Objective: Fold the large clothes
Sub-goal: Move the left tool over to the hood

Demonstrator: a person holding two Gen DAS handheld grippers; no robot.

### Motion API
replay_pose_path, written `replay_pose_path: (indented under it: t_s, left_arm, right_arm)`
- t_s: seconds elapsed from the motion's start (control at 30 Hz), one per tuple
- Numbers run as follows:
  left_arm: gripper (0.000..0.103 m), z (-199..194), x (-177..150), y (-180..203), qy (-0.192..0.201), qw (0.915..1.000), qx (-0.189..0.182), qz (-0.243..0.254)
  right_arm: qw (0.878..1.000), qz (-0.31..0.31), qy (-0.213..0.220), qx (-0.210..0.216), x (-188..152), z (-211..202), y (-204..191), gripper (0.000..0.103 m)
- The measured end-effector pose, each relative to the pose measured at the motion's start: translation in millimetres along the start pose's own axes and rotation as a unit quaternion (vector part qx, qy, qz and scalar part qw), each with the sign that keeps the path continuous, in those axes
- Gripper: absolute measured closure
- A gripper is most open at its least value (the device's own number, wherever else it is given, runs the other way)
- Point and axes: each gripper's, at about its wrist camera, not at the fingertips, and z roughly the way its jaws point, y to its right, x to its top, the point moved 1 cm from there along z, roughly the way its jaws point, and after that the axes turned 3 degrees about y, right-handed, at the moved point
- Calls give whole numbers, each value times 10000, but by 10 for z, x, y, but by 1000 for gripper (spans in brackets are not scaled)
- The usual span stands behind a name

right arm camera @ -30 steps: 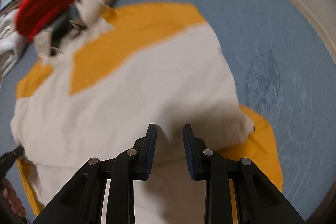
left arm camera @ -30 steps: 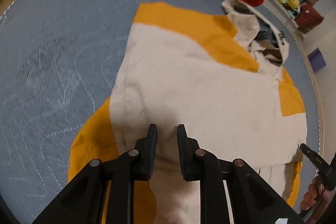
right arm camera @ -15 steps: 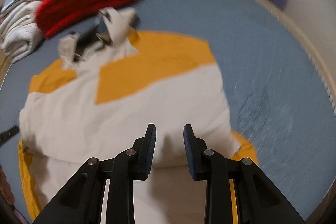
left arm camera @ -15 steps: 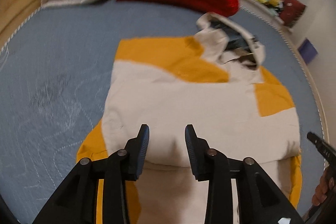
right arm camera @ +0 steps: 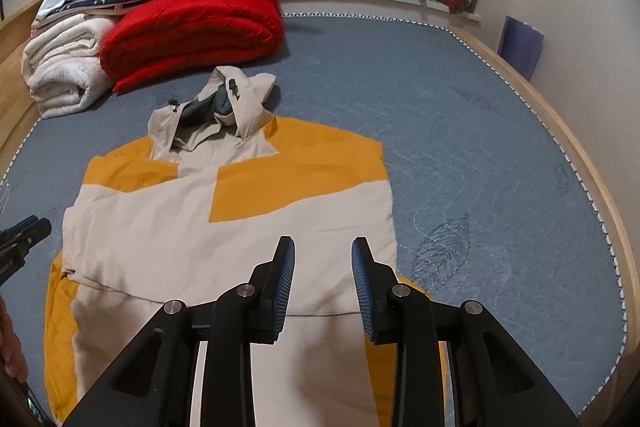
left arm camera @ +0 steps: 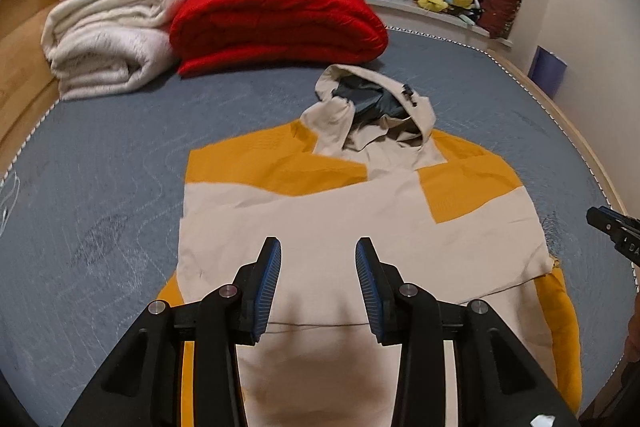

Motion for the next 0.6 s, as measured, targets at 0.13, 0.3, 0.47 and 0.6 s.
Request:
replay_pose_path:
  t_s: [0.13, 0.3, 0.47, 0.6]
  left_arm:
    - [67, -52, 88, 44, -4, 9999, -110, -62]
    - [67, 119, 256, 13, -152, 9996, -63, -238]
    - [74, 522, 507, -33, -369, 9987, -4, -348]
    - [79, 990, 834, -86, -627, 9974, -7, -354]
  right_arm:
    - [10000, -33, -29, -34, 22, -2, 33, 71]
    - [10000, -24, -91, 3, 56, 30, 40, 71]
    - [9996, 50, -284, 79, 58, 146, 18, 71]
    - [9991, 65, -417, 101, 20, 242, 3, 71]
